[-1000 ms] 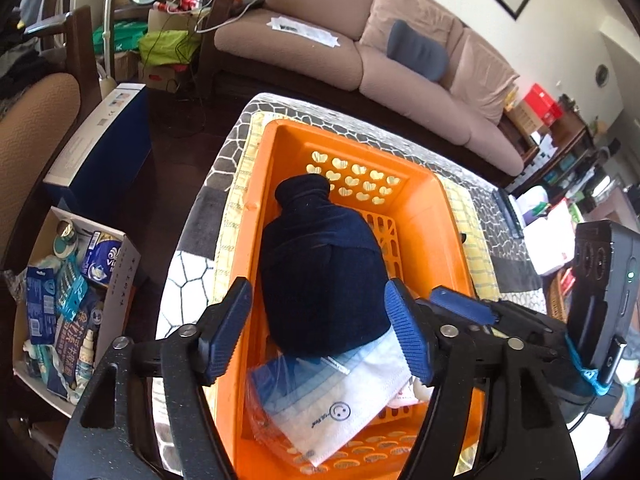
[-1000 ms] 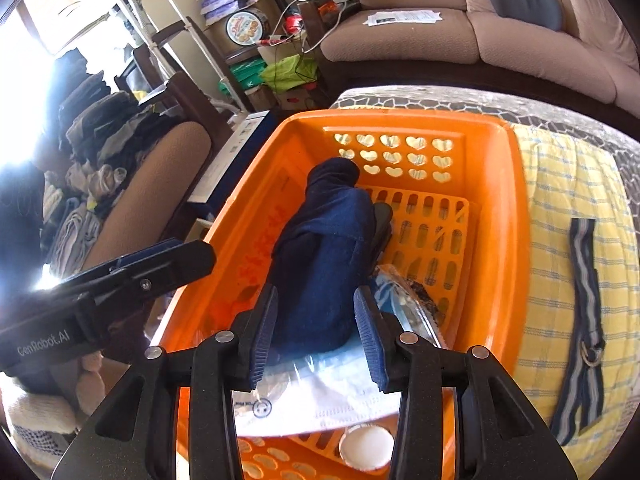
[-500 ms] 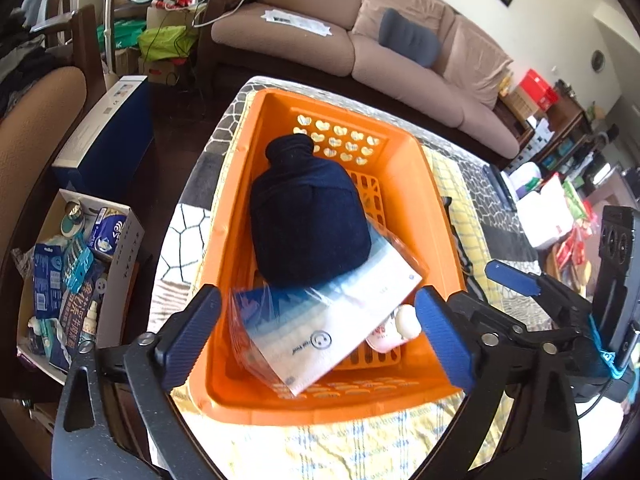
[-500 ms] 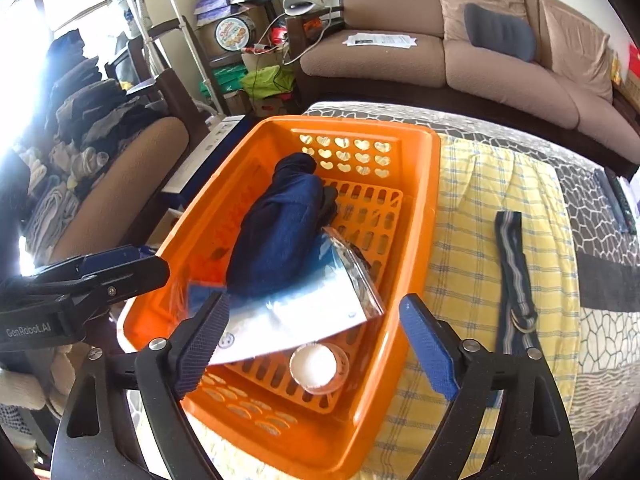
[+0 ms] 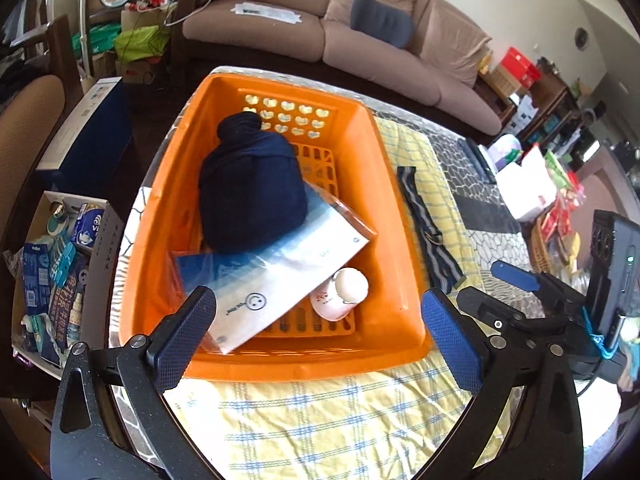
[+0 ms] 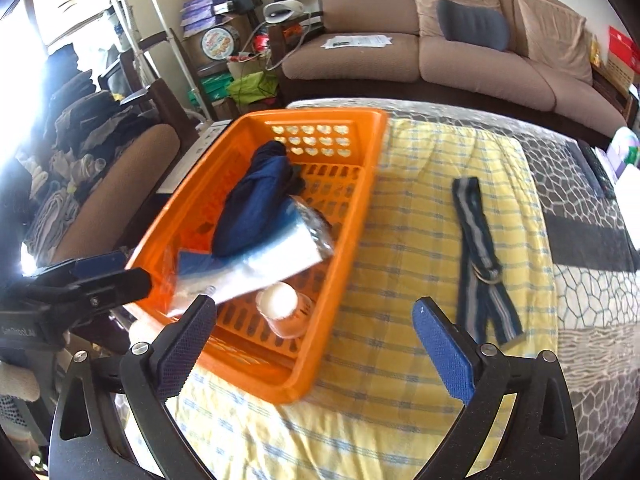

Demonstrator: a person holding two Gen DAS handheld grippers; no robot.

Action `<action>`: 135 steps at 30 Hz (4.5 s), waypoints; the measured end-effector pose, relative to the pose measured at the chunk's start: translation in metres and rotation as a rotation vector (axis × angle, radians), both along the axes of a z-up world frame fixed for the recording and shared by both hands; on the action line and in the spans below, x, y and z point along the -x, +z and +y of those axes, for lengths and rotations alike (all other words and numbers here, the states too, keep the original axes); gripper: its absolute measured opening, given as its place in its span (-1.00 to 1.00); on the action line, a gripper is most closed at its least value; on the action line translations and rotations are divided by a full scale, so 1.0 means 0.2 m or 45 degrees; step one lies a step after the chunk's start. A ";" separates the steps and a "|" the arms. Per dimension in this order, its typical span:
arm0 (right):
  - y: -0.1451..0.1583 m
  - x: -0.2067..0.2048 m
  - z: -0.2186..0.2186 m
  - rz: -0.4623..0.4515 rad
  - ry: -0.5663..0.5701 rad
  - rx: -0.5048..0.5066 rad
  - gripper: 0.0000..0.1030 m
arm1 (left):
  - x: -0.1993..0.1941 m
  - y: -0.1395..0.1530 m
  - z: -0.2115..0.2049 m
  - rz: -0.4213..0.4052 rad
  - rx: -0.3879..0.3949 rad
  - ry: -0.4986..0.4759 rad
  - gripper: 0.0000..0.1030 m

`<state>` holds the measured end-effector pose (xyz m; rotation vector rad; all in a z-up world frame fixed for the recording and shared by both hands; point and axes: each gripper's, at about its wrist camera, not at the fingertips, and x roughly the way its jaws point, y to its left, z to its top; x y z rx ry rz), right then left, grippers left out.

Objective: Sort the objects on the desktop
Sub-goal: 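Move the left gripper to the striped navy strap on the cloth, then close the left gripper on the strap near its metal ring and lift, then carry the strap in the left gripper over the orange basket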

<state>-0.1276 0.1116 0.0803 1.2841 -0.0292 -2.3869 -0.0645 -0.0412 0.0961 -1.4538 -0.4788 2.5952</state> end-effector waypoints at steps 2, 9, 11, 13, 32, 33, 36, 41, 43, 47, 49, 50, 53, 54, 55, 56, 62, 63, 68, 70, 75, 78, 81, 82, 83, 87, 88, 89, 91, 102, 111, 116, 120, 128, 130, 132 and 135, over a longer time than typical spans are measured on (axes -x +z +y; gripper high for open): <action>-0.02 0.01 0.09 -0.010 -0.033 -0.053 0.79 | 0.02 0.01 0.07 0.003 0.007 -0.025 1.00; -0.13 0.03 0.45 -0.068 -0.142 -0.062 0.31 | 0.14 0.02 0.37 -0.004 0.007 -0.139 0.99; -0.16 0.04 0.54 -0.081 -0.176 -0.044 0.20 | 0.17 0.01 0.45 -0.010 -0.001 -0.169 0.99; -0.19 0.05 0.61 -0.094 -0.193 -0.011 0.18 | 0.21 0.01 0.54 -0.012 0.001 -0.197 0.95; -0.46 0.24 0.84 -0.150 -0.124 0.092 -0.10 | 0.62 -0.36 1.10 -0.165 -0.005 -0.251 0.62; -0.47 0.24 0.85 -0.146 -0.117 0.099 -0.12 | 0.65 -0.40 1.11 -0.186 -0.009 -0.238 0.62; -0.49 0.26 0.86 -0.143 -0.098 0.124 -0.15 | 0.73 -0.52 1.13 -0.248 0.014 -0.205 0.62; -0.53 0.27 0.85 -0.145 -0.072 0.123 -0.15 | 0.82 -0.63 1.18 -0.272 0.082 -0.189 0.62; -0.54 0.27 0.85 -0.145 -0.064 0.126 -0.15 | 0.84 -0.65 1.20 -0.273 0.091 -0.194 0.62; -0.55 0.28 0.85 -0.141 -0.056 0.131 -0.15 | 0.88 -0.69 1.24 -0.284 0.116 -0.203 0.62; -0.56 0.29 0.84 -0.142 -0.052 0.134 -0.15 | 0.89 -0.69 1.25 -0.269 0.127 -0.207 0.59; -0.56 0.29 0.84 -0.143 -0.050 0.134 -0.15 | 0.90 -0.69 1.26 -0.263 0.140 -0.211 0.45; -0.57 0.30 0.83 -0.146 -0.044 0.134 -0.15 | 0.90 -0.68 1.26 -0.246 0.179 -0.198 0.04; -0.57 0.30 0.83 -0.146 -0.044 0.133 -0.15 | 0.90 -0.68 1.24 -0.243 0.161 -0.190 -0.05; -0.57 0.30 0.83 -0.147 -0.044 0.133 -0.15 | 0.90 -0.68 1.23 -0.239 0.152 -0.178 -0.13; -0.57 0.30 0.83 -0.147 -0.046 0.135 -0.15 | 0.89 -0.67 1.21 -0.231 0.147 -0.167 -0.22; -0.56 0.31 0.79 -0.141 -0.034 0.136 -0.15 | 0.86 -0.62 1.17 -0.198 0.076 -0.174 -0.23; -0.56 0.31 0.78 -0.140 -0.029 0.132 -0.15 | 0.85 -0.60 1.16 -0.191 0.059 -0.182 -0.23; -0.53 0.34 0.73 -0.104 -0.006 0.115 -0.15 | 0.78 -0.51 1.14 -0.169 -0.021 -0.226 -0.23; -0.52 0.35 0.73 -0.093 -0.020 0.131 -0.15 | 0.75 -0.47 1.12 -0.162 -0.069 -0.242 -0.23; -0.48 0.38 0.77 -0.066 -0.065 0.214 -0.14 | 0.68 -0.34 1.08 -0.112 -0.134 -0.289 -0.25; -0.44 0.36 0.73 -0.034 -0.033 0.192 -0.14 | 0.65 -0.26 1.05 -0.088 -0.163 -0.299 -0.25; -0.36 0.34 0.70 -0.005 -0.030 0.221 -0.14 | 0.61 -0.16 1.03 -0.051 -0.181 -0.300 -0.27; -0.33 0.33 0.69 0.008 -0.028 0.233 -0.14 | 0.60 -0.12 1.01 -0.036 -0.188 -0.298 -0.27; -0.30 0.32 0.68 0.020 -0.021 0.237 -0.14 | 0.58 -0.08 1.00 -0.022 -0.193 -0.303 -0.27; -0.15 0.26 0.62 0.080 0.002 0.229 -0.14 | 0.51 0.08 0.96 0.044 -0.204 -0.311 -0.27; -0.11 0.24 0.60 0.098 0.002 0.231 -0.14 | 0.49 0.12 0.95 0.058 -0.210 -0.313 -0.27; -0.07 0.23 0.59 0.110 0.002 0.236 -0.14 | 0.47 0.16 0.94 0.073 -0.217 -0.312 -0.27; 0.00 0.22 0.57 0.124 0.004 0.256 -0.14 | 0.43 0.24 0.92 0.107 -0.212 -0.313 -0.27; 0.41 0.07 0.37 0.244 0.047 0.277 -0.29 | 0.19 0.64 0.69 0.266 -0.213 -0.292 -0.27; 0.73 -0.04 0.13 0.354 0.121 0.231 -0.30 | -0.01 0.95 0.45 0.394 -0.196 -0.261 -0.27; 0.91 -0.09 -0.01 0.402 0.172 0.256 -0.30 | -0.11 1.12 0.29 0.467 -0.177 -0.245 -0.27; 1.00 -0.11 -0.13 0.422 0.223 0.251 -0.30 | -0.14 1.19 0.19 0.492 -0.169 -0.230 -0.27; 1.04 -0.07 -0.34 0.407 0.265 0.248 -0.30 | -0.11 1.18 0.03 0.486 -0.157 -0.213 -0.27; 1.02 -0.05 -0.39 0.397 0.279 0.241 -0.30 | -0.08 1.14 -0.01 0.474 -0.161 -0.206 -0.27; 0.98 -0.01 -0.44 0.384 0.287 0.233 -0.30 | -0.04 1.08 -0.05 0.451 -0.172 -0.198 -0.27; 0.89 0.05 -0.50 0.346 0.292 0.227 -0.30 | 0.03 0.97 -0.10 0.406 -0.191 -0.183 -0.27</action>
